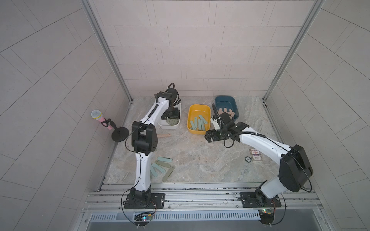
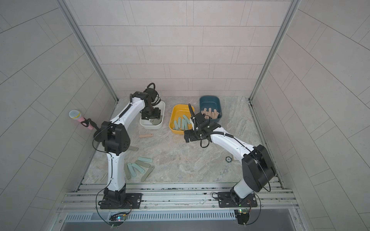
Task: Place the fruit knives into the storage box by color
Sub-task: Place the fruit knife in the storage box, then pick up the fruit knife from the center of the board.
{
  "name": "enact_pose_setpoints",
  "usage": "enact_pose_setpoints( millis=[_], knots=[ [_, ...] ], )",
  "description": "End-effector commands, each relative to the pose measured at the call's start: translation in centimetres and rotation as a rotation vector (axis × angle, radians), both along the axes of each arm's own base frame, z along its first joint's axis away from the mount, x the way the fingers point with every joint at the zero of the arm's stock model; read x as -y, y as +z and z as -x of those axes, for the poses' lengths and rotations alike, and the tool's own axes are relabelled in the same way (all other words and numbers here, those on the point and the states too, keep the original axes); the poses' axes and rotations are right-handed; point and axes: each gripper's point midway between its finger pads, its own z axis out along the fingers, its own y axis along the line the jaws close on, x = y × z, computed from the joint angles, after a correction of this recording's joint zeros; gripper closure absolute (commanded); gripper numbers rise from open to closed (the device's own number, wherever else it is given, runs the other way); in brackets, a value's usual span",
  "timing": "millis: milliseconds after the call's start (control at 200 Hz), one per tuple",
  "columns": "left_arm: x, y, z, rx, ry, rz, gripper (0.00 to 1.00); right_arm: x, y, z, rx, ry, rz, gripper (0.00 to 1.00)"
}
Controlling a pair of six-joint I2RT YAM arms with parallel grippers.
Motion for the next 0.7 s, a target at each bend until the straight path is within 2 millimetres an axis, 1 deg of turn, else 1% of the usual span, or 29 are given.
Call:
enact_pose_setpoints(
  millis=[0, 50, 145, 225, 315, 420, 505, 585, 695],
  knots=[
    [-3.6, 2.5, 2.6, 0.086, 0.048, 0.016, 0.17, 0.2, 0.5, 0.8, 0.01, 0.014, -0.016, 0.0],
    [-4.8, 1.9, 4.0, 0.089, 0.068, 0.039, 0.16, 0.1, 0.3, 0.9, 0.002, 0.019, -0.026, 0.0],
    [-6.9, 0.0, 6.4, 0.073, 0.101, 0.053, 0.17, -0.5, 0.2, 1.1, -0.006, 0.028, -0.05, 0.0],
    [-7.7, -1.7, 7.3, 0.073, 0.134, 0.083, 0.15, -1.0, 0.3, 1.2, -0.007, 0.04, -0.067, 0.0],
    [-7.7, -3.1, 7.1, 0.053, 0.136, 0.122, 0.13, -1.5, 0.6, 1.2, -0.003, 0.048, -0.078, 0.0],
    [-6.8, -4.1, 5.8, 0.037, 0.109, 0.166, 0.12, -1.6, 1.1, 1.4, 0.004, 0.05, -0.087, 0.0],
    [-6.3, -4.8, 4.7, 0.034, 0.102, 0.196, 0.09, -1.3, 1.2, 1.5, 0.008, 0.047, -0.086, 0.0],
    [-5.7, -5.8, 4.1, 0.014, 0.094, 0.218, 0.09, -1.1, 1.6, 1.6, 0.014, 0.044, -0.081, 0.0],
    [-5.9, -6.8, 3.6, -0.003, 0.099, 0.206, 0.09, -0.6, 1.9, 1.7, 0.025, 0.037, -0.076, 0.0]
  ],
)
